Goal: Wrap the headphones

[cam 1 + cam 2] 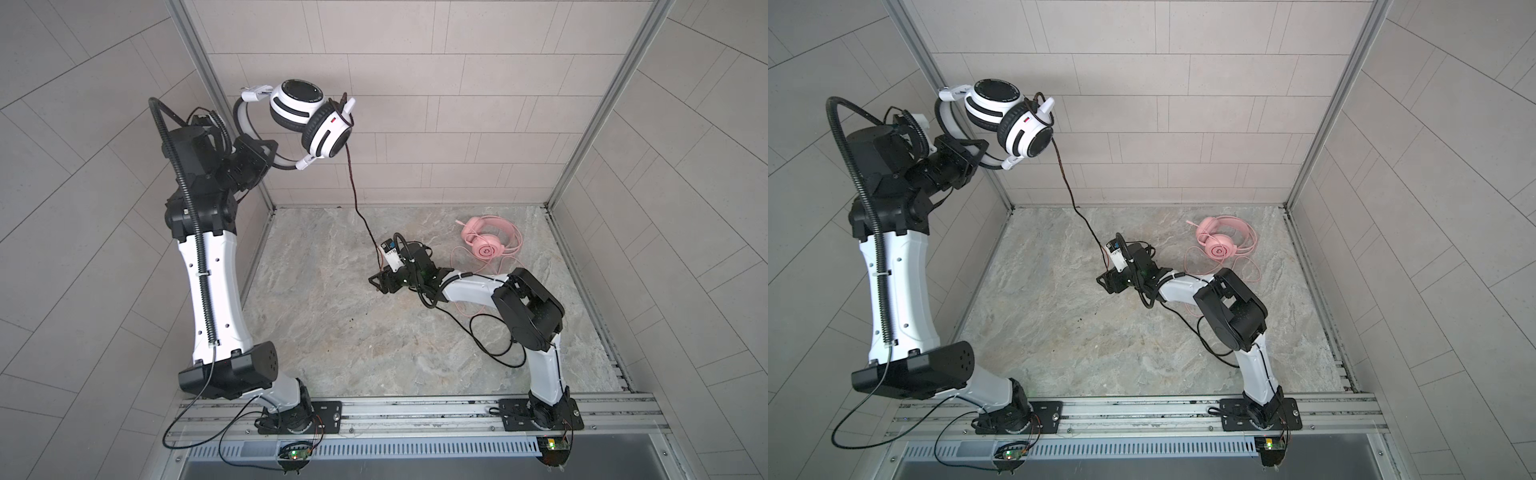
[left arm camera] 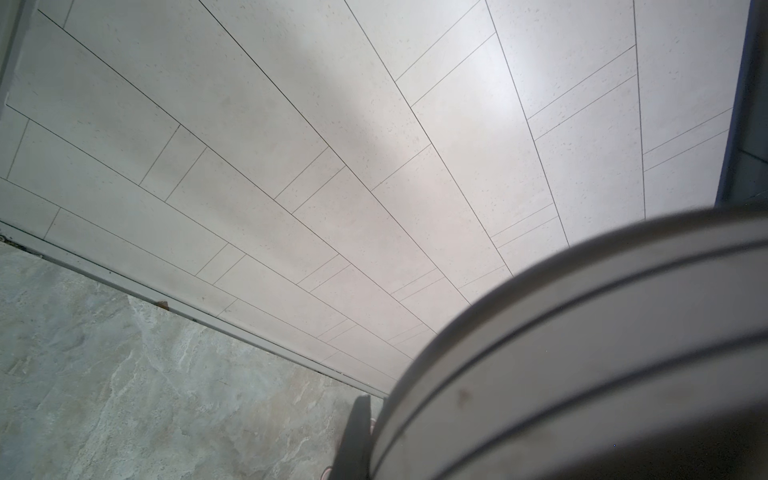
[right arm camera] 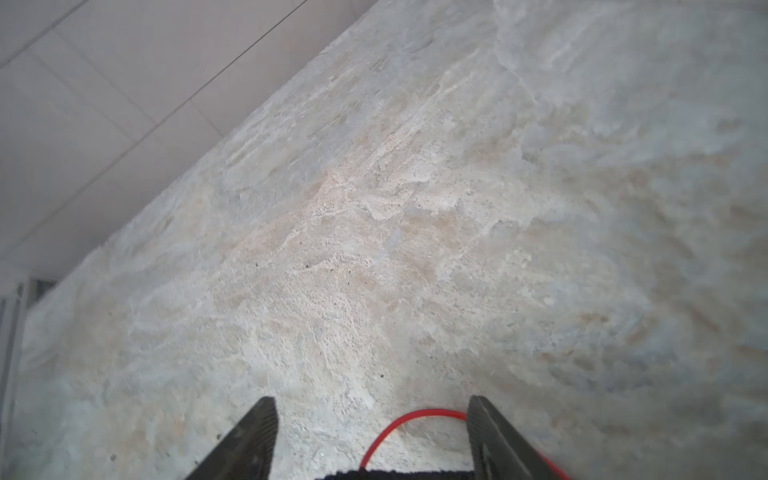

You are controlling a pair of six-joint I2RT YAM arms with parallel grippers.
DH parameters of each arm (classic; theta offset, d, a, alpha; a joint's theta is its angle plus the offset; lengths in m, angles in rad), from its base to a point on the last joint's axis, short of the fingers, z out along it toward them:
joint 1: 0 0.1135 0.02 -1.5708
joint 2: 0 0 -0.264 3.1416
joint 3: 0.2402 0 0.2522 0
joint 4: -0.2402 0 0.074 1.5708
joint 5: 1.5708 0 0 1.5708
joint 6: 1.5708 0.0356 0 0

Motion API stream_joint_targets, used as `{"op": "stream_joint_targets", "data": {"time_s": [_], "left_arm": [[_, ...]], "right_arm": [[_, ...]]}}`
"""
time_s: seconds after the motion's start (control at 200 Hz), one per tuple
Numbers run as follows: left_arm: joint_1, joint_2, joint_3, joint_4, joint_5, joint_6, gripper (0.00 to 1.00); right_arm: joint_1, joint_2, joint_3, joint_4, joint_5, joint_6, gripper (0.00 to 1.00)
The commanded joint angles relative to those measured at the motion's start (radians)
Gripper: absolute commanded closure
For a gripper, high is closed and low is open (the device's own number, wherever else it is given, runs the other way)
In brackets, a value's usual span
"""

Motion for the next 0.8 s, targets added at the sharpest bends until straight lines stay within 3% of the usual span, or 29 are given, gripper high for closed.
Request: {"op": "stream_joint_targets", "data": {"time_s": [0.0,0.08,0.21,0.435,0.636,0.796], "left_arm": [[0.007,-0.013,0.018,0.092,0.018,-0.061,1.00],[0.006,-0.020,-0.010,0.110,-0.006,-0.070,1.00],[0.007,-0.049,-0.082,0.149,-0.092,-0.094,1.00],[-0.009,-0.147,-0.269,0.147,-0.441,-0.015,1.00],[-0.048,-0.157,-0.368,0.159,-0.581,0.029,1.00],[-0.175,-0.099,-0.380,0.161,-0.760,0.265,1.00]], "right_arm": [[0.024,-0.011,-0.014,0.075,0.001,0.053,0.61],[0.042,-0.049,-0.060,0.091,0.017,0.053,0.78],[0.065,-0.119,-0.115,0.011,0.038,0.033,0.94],[0.142,-0.284,-0.206,-0.202,0.112,-0.047,0.98],[0.259,-0.413,-0.202,-0.405,0.215,-0.142,0.98],[0.323,-0.485,-0.197,-0.496,0.312,-0.191,0.97]]}}
